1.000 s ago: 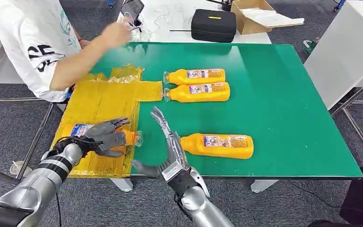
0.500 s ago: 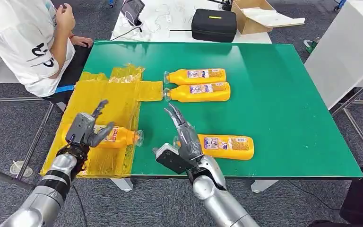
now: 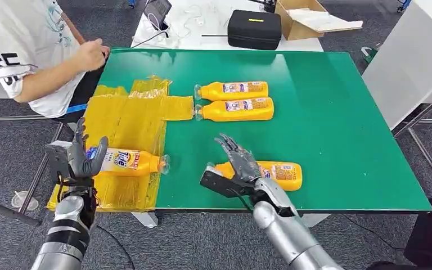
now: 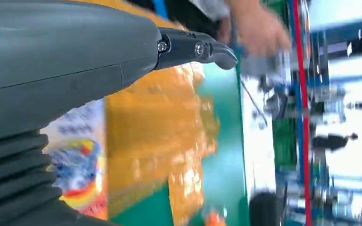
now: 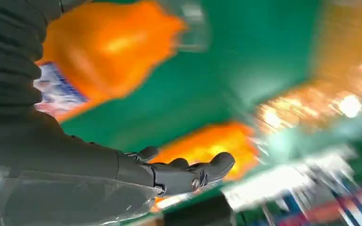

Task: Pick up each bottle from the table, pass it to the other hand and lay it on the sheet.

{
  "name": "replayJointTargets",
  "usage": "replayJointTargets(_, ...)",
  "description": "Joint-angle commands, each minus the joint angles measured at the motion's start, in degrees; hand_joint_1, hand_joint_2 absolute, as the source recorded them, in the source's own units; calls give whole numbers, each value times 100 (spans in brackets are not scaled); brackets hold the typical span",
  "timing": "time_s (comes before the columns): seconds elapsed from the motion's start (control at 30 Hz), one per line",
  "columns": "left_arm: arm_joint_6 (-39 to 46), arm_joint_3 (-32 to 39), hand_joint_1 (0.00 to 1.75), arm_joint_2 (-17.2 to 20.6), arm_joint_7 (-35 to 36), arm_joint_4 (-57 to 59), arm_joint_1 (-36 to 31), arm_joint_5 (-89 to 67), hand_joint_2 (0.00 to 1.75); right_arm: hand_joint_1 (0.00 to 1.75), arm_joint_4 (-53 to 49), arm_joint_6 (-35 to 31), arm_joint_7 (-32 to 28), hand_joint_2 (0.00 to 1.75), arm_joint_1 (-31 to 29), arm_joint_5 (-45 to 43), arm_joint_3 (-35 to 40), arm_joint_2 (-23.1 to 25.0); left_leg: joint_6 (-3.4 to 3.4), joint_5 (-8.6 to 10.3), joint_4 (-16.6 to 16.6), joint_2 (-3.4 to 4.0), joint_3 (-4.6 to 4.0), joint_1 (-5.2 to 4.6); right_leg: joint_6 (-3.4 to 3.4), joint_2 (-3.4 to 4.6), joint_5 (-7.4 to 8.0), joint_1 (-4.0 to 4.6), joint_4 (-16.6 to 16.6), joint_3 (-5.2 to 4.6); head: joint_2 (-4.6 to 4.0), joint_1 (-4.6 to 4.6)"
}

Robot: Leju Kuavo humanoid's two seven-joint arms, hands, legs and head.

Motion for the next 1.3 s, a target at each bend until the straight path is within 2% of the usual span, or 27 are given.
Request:
replayJointTargets(0.03, -33, 436, 0, -279, 26, -236, 295, 68, 175, 0, 445, 627, 205, 175, -435, -62, 154, -928, 6, -3, 2, -4, 5, -2, -5, -9, -3, 1, -2, 11, 0, 4)
replayJointTargets(0.1, -28, 399, 0, -266, 26, -192, 260, 36, 175, 0, 552, 853, 198, 175, -523, -103, 260, -1020, 6, -6, 1, 1, 11, -2, -8, -5, -4, 2, -1, 16, 0, 0)
replayJointTargets(0.23, -29, 379, 0, -268, 26, -188, 268, 61, 175, 0, 404, 883, 200, 175, -504, -133, 363, -1219, 4, -4, -1, 0, 7, 0, -5, -5, -1, 3, -2, 10, 0, 0)
replayJointTargets(0.27, -83, 393, 0, -270, 26, -169, 263, 103, 175, 0, 350, 876, 206, 175, -483, -133, 364, -1243, 7, -11, -3, 6, 30, 2, -15, -6, -7, 8, -6, 34, 0, 0)
replayJointTargets(0.37, -83, 393, 0, -270, 26, -169, 263, 103, 175, 0, 350, 876, 206, 175, -483, -133, 364, -1243, 5, -3, 0, 1, 3, 1, -2, -3, -1, 4, -2, 5, 0, 0)
replayJointTargets(0.53, -50, 370, 0, -259, 26, -131, 281, 65, 175, 0, 52, 1059, 407, 175, -441, -95, 470, -1493, 6, -6, 1, 3, 7, 0, -4, -2, -4, 3, 0, 10, 0, 0)
replayJointTargets(0.73, -43, 331, 0, -271, 26, 10, 233, 62, 175, 0, -143, 1784, 433, 175, -595, -342, 697, -2088, 8, -7, 3, -3, 9, -1, -5, -9, -5, 2, 1, 14, 0, 0)
replayJointTargets(0.93, -55, 334, 0, -286, 26, 144, 155, 94, 175, 0, -210, 2234, 469, 175, -755, -529, 886, -2374, 8, -8, 3, -2, 15, -1, -8, -10, -6, 4, 0, 21, 0, 0)
replayJointTargets(0.97, -63, 334, 0, -285, 26, 160, 155, 94, 175, 9, -209, 2268, 458, 175, -745, -546, 909, -2387, 7, -5, 2, -2, 8, -3, -5, -7, -4, 0, 2, 12, 2, -2)
replayJointTargets(1.0, -59, 330, 0, -295, 26, 181, 138, 89, 175, 54, -231, 2336, 433, 175, -763, -587, 937, -2432, 5, -3, 1, -1, 3, -3, -2, -4, -1, 0, 0, 6, 0, 0)
replayJointTargets(1.03, -49, 327, 0, -298, 26, 199, 126, 89, 175, 145, -264, 2371, 456, 175, -769, -613, 996, -2482, 6, -8, 2, 4, 12, -1, -6, -2, -4, 3, 0, 15, 0, 0)
replayJointTargets(1.07, -49, 327, 0, -298, 26, 199, 126, 89, 175, 145, -264, 2371, 456, 175, -769, -613, 996, -2482, 5, -3, 1, -2, 2, -2, -2, -6, -1, 1, 1, 5, 0, -2)
replayJointTargets(1.1, -28, 320, 0, -310, 26, 198, 116, 85, 175, 171, -265, 2377, 466, 175, -770, -651, 1036, -2492, 5, -3, 1, -2, 3, -2, -3, -6, -2, 1, 1, 7, 0, 0)
replayJointTargets(1.3, -72, 308, 0, -332, 26, 274, 63, 110, 175, 175, -140, 2388, 458, 175, -788, -781, 1167, -2426, 6, -6, 0, 3, 14, 1, -5, -3, -2, 5, -3, 18, 2, 0)
